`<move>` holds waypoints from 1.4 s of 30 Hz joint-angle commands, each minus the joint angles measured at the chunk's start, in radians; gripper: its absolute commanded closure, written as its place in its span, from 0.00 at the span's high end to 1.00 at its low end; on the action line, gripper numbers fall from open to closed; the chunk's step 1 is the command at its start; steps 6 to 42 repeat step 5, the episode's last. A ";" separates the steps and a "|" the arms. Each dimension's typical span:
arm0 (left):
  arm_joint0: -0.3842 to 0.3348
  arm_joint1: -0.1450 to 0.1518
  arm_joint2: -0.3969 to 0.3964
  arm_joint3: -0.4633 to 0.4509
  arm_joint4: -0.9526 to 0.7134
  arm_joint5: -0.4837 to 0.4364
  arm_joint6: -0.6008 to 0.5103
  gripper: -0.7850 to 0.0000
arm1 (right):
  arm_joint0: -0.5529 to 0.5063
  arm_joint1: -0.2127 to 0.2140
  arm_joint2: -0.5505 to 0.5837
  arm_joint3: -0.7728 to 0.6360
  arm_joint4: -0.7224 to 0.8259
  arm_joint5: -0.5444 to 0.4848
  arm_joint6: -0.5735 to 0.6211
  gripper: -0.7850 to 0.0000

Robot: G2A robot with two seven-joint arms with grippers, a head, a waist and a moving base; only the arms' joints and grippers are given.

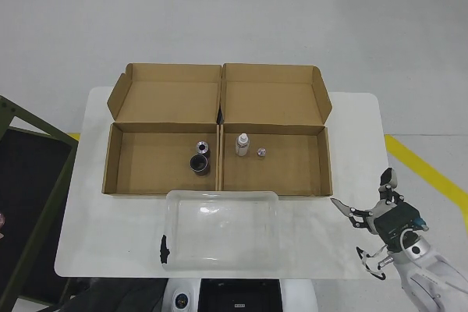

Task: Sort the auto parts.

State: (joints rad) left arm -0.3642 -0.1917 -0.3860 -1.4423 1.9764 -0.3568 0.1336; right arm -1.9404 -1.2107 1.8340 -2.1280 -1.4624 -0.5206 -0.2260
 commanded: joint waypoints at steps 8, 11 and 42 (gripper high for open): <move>0.000 0.000 0.000 0.000 0.000 0.000 0.000 1.00 | 0.000 0.000 0.000 0.000 0.000 0.000 0.000 1.00; 0.000 0.000 0.000 0.000 0.000 0.000 0.000 1.00 | 0.000 0.000 0.000 0.000 0.000 0.000 0.000 1.00; 0.000 0.000 0.000 0.000 0.000 0.000 0.000 1.00 | 0.000 0.000 0.000 0.000 0.000 0.000 0.000 1.00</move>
